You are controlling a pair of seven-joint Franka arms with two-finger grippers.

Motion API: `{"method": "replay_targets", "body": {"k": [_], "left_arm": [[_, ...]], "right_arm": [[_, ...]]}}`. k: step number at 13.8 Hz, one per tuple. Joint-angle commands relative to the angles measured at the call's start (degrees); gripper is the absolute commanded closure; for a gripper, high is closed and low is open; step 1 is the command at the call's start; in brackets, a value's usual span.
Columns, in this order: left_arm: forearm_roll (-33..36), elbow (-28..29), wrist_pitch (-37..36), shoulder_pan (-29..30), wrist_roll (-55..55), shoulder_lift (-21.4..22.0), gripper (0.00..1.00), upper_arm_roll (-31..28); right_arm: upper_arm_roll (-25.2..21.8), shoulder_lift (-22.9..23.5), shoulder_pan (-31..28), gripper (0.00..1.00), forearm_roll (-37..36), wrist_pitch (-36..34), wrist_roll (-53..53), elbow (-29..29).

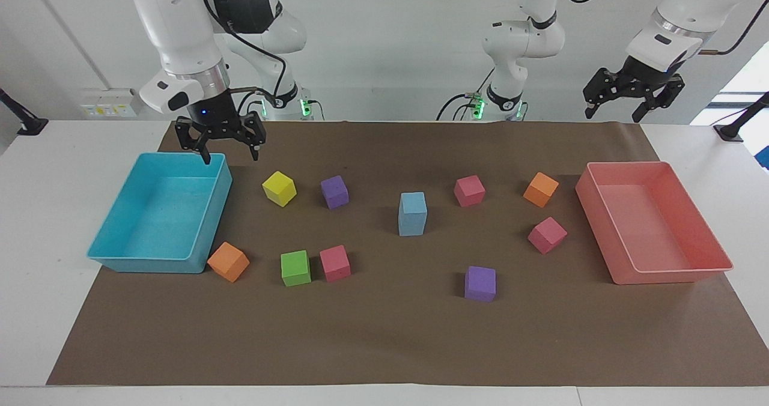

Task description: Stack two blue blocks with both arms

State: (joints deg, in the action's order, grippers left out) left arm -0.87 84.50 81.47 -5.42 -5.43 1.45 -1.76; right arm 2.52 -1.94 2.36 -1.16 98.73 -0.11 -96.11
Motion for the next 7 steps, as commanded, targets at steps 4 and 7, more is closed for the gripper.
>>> {"method": "replay_targets", "body": {"k": [4, 7], "left_arm": [[-0.6, 2.0, 1.1, 1.1, -0.6, 1.6, 0.00, 0.6], [-0.4, 1.3, 1.1, 1.2, -0.7, 1.2, 0.00, 0.6]], "right_arm": [[-4.7, -4.0, -0.2, 0.00, -1.5, -8.6, 0.5, 2.3], [-7.3, -4.6, -0.2, 0.00, -1.7, -12.1, -2.5, 5.3]]}}
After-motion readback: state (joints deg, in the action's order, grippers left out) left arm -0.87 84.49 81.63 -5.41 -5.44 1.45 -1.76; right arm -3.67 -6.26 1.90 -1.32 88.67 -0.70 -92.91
